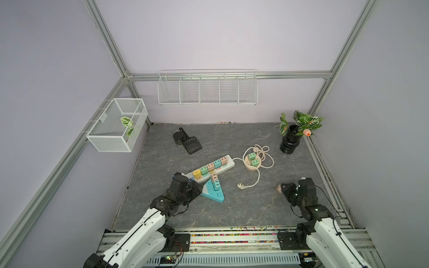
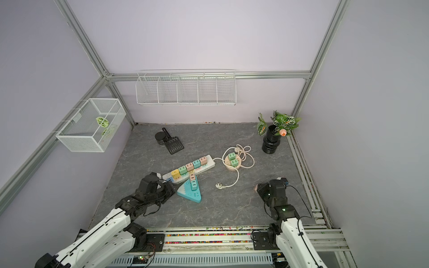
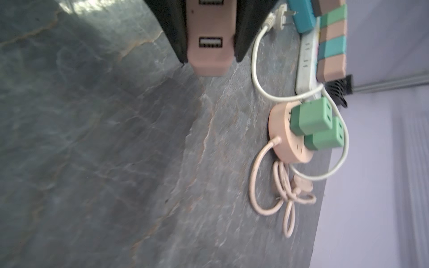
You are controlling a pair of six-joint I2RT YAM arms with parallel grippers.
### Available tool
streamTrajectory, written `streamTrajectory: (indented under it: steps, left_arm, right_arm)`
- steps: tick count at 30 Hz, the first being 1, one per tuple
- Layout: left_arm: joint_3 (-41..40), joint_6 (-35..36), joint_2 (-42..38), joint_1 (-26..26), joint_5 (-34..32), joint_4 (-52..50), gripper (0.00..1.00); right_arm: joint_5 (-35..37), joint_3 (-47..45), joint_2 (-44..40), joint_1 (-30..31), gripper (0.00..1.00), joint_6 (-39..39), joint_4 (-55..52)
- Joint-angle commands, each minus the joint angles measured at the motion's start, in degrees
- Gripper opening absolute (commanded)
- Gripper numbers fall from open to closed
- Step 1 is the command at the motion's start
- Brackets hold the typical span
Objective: Pull the plug off the socket
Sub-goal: Place the plug at the center of the board, then remove the plug from the socket.
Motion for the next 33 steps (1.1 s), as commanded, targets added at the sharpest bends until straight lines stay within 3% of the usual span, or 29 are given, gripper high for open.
streamTrajectory:
  steps: [1, 5, 7, 11, 14, 17, 19, 21, 23, 24, 26, 29, 33]
  left_arm:
    - [1.6, 3.9, -3.8, 0.2, -4.1, -4.7, 0.60]
    - [0.9, 4.1, -7.1, 0.2, -2.7, -3.1, 0.61]
    - [0.2, 3.3, -8.5, 0.2, -1.9, -2.2, 0.61]
    - [-0.8, 1.4, -10.1, 0.2, -0.6, -2.1, 0.61]
    - [-1.2, 0.3, -11.6, 0.2, 0.2, -2.3, 0.61]
    - [-1.7, -0.6, -13.9, 0.2, 0.7, -2.1, 0.61]
    - [-2.4, -1.3, -15.5, 0.2, 1.0, -1.7, 0.61]
    - [-3.4, -2.1, -17.3, 0.2, 0.9, -0.9, 0.61]
    - [-4.8, -3.0, -18.5, 0.2, 0.6, 0.0, 0.61]
    - [-5.6, -3.4, -18.8, 0.2, 0.5, 0.4, 0.61]
    - [-6.8, -4.5, -19.1, 0.2, 0.4, 1.7, 0.61]
    - [-8.0, -4.8, -18.6, 0.2, 0.4, 3.3, 0.61]
    - [-8.5, -6.7, -17.1, 0.2, 0.1, 3.9, 0.61]
  right_arm:
    - [-14.6, -2.0, 2.2, -7.3, 0.17, -0.2, 5.0]
    - [-19.0, 0.4, 11.5, -9.7, 0.20, -4.8, 7.9]
    - [-19.4, 2.3, 15.6, -9.8, 0.30, -6.5, 7.5]
    - [-15.5, 8.2, 18.9, -9.8, 0.59, -12.3, -1.3]
    - [-10.5, 11.9, 17.2, -9.9, 0.71, -15.5, -8.5]
    - [-7.9, 14.1, 13.1, -9.9, 0.71, -18.6, -12.2]
    - [-10.9, 13.9, 10.1, -9.9, 0.70, -19.2, -9.7]
    - [-20.2, 10.4, 7.5, -9.8, 0.68, -17.1, 0.8]
    - [-28.1, 5.2, 7.0, -8.4, 0.65, -9.5, 16.1]
    - [-29.3, 3.5, 7.4, -6.1, 0.64, -6.4, 21.9]
    - [-27.8, 4.2, 8.7, 0.9, 0.63, -7.4, 23.0]
    - [-19.9, 7.6, 12.4, 15.7, 0.64, -12.4, 18.7]
    - [-9.8, 15.0, 23.9, 33.3, 0.64, -16.2, 15.3]
